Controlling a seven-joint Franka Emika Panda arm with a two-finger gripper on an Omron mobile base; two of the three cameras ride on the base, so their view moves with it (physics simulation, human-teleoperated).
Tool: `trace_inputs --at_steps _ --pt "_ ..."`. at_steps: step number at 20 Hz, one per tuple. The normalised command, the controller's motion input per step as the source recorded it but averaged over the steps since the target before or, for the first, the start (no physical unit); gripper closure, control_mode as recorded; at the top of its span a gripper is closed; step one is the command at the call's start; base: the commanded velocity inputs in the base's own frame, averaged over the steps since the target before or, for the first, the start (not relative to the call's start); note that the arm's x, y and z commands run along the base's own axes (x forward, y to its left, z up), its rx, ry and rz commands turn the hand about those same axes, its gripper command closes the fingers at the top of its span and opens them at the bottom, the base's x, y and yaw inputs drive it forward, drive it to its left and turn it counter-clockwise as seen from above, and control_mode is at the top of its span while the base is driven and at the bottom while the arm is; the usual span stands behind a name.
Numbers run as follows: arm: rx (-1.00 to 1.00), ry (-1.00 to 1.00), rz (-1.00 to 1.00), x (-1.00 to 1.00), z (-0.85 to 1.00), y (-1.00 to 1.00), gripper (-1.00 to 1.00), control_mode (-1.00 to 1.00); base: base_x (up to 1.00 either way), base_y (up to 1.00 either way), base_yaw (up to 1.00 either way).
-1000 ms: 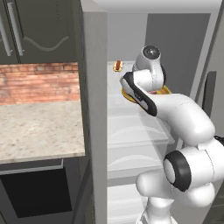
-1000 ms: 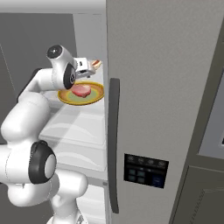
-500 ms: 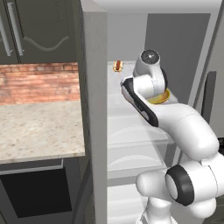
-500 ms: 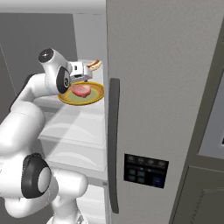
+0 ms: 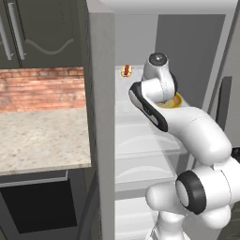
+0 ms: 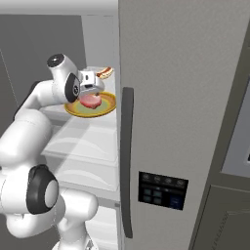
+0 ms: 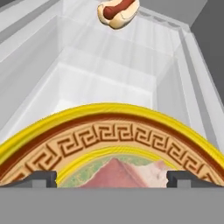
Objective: Retrieve the steak from the fridge and place it on the saucepan with marinade on the stove.
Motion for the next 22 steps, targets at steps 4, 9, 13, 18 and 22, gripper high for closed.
trace_inputs --at_steps 4,9,13,18,22 --pt "0.00 0.12 0.00 0.09 -0.15 -0.05 -1.00 -1.00 0.00 0.00 0.00" --pt "0.00 0.10 0.00 0.02 -0.21 -0.02 -1.00 -1.00 0.00 0.00 0.00" --pt "0.00 0.05 0.00 0.00 -0.31 -0.01 -1.00 -1.00 0.00 0.00 0.00" --pt "0.00 0.00 0.00 0.00 -0.37 0.00 1.00 -1.00 0.00 0.00 0.00" --pt "0.00 0.00 0.00 0.00 -0.29 0.00 1.00 -1.00 0.00 0.00 0.00"
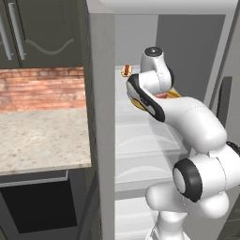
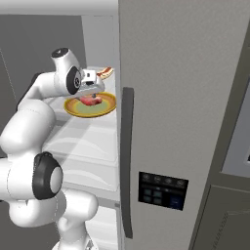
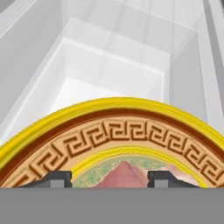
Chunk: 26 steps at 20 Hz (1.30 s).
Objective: Retrieve the steak from the fridge and place it on the saucepan with marinade on the stove.
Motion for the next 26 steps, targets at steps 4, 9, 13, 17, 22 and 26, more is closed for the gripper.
trace_inputs --at_steps 4,9,13,17,22,26 --pt "0.00 0.00 0.00 0.00 -0.17 0.00 1.00 -1.00 0.00 0.00 0.00" --pt "0.00 0.00 0.00 0.00 0.00 0.00 1.00 -1.00 0.00 0.00 0.00" --pt "0.00 0.00 0.00 -0.04 0.00 0.00 1.00 -1.00 0.00 0.00 0.00" --pt "0.00 -0.01 0.00 -0.18 0.00 0.00 1.00 -1.00 0.00 0.00 0.00" --pt "0.00 -0.11 0.00 -0.38 0.00 0.00 1.00 -1.00 0.00 0.00 0.00" --pt "0.00 -0.14 0.00 -0.45 0.00 0.00 1.00 -1.00 0.00 0.00 0.00"
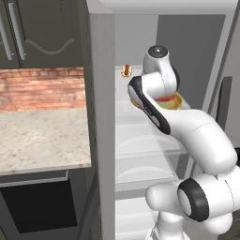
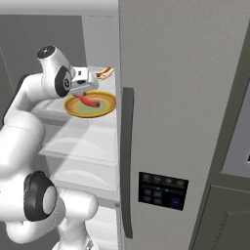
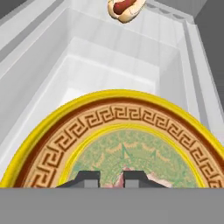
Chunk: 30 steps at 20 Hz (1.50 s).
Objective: Retrieve the steak from the fridge and place it on the saucepan with marinade on the stove.
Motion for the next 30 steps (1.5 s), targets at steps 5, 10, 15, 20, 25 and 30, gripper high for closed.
trace_inputs --at_steps 5,10,15,20,25,30 --pt "0.00 -0.19 0.00 -0.35 0.05 -0.01 1.00 -1.00 0.00 0.00 0.00" --pt "0.00 -0.21 0.00 -0.34 0.37 -0.12 1.00 -1.00 0.00 0.00 0.00" --pt "0.00 -0.17 0.10 -0.29 0.68 -0.05 1.00 -1.00 0.00 0.00 0.00" --pt "0.00 -0.07 0.20 -0.50 0.57 -0.01 1.00 -1.00 0.00 0.00 0.00" --pt "0.00 -0.02 0.18 -0.76 0.50 0.00 1.00 -1.00 0.00 0.00 0.00" --pt "0.00 0.00 0.18 -1.00 0.14 0.00 1.00 -1.00 0.00 0.00 0.00"
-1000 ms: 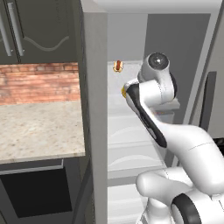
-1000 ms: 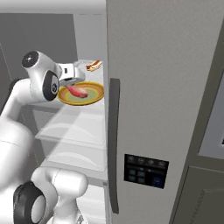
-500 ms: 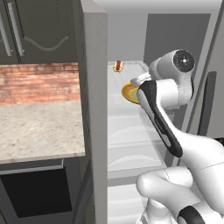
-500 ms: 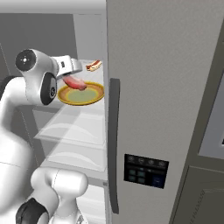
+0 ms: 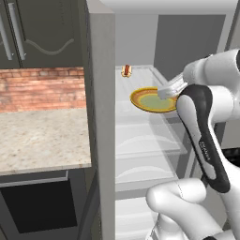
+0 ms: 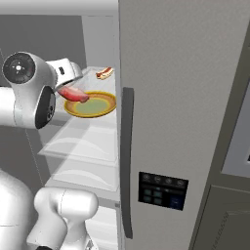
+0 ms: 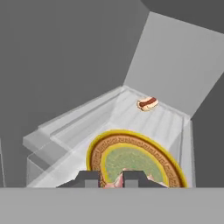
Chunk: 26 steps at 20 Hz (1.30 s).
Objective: Retrieve the steak from the fridge and place it on the saucepan with marinade on the stove.
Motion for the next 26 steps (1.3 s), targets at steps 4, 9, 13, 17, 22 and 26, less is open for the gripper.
trace_inputs --at_steps 4,9,13,17,22,26 --pt "-0.01 0.00 0.20 -1.00 0.00 0.03 1.00 -1.00 0.00 0.00 0.00" --pt "-0.01 -0.11 0.23 -1.00 -0.02 0.05 1.00 -1.00 0.00 0.00 0.00" --pt "0.00 -0.16 0.25 -1.00 0.02 0.00 1.00 -1.00 0.00 0.00 0.00" --pt "0.00 -0.19 0.27 -1.00 0.02 0.00 1.00 -1.00 0.00 0.00 0.00" --pt "0.00 -0.19 0.14 -0.95 0.00 -0.01 1.00 -1.00 0.00 0.00 0.00" --pt "0.00 -0.10 0.10 -0.63 -0.04 0.00 1.00 -1.00 0.00 0.00 0.00"
